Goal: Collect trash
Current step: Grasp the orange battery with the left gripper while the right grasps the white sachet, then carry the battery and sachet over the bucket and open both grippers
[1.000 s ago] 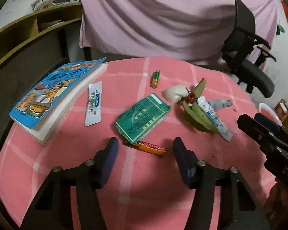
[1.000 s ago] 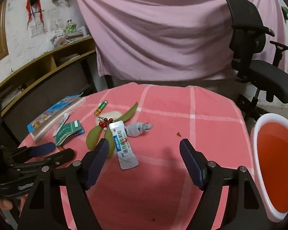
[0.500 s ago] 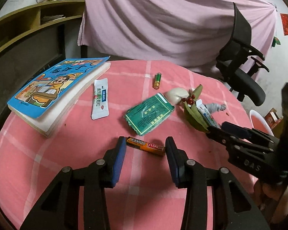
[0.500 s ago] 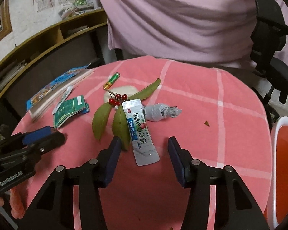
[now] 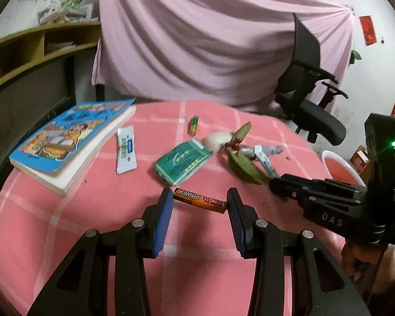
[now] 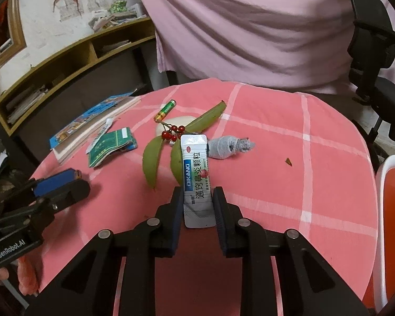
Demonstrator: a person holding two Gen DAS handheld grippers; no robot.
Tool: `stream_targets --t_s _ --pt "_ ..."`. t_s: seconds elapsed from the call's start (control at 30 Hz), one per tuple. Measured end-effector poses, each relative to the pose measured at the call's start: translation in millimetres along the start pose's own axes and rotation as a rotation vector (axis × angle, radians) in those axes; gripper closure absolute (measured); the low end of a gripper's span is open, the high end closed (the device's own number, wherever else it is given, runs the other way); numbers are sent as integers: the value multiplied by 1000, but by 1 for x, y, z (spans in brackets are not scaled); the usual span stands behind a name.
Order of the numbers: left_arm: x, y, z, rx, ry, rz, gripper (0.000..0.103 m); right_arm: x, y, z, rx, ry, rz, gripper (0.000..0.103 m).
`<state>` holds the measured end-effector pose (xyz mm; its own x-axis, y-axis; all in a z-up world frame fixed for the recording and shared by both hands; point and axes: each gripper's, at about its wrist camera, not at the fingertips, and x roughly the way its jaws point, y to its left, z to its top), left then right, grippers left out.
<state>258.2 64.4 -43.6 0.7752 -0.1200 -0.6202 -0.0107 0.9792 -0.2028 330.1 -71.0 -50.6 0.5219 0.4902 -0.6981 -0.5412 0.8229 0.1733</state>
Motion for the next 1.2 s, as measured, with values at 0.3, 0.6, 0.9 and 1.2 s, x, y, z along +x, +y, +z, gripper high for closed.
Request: stream_targets --t_s 0.3,0.6,0.9,1.2 --pt "-29 -25 -6 64 -175 -29 67 -53 -10 -15 47 -249 37 82" --pt "-56 -50 -12 122 -338 -38 67 -112 -14 -34 39 -535 76 82" --pt "-72 -88 -12 130 -439 -65 67 -144 -24 -48 8 -635 -30 82" --pt "-64 -147 12 168 -459 -154 67 -175 -67 -65 80 -698 -113 82"
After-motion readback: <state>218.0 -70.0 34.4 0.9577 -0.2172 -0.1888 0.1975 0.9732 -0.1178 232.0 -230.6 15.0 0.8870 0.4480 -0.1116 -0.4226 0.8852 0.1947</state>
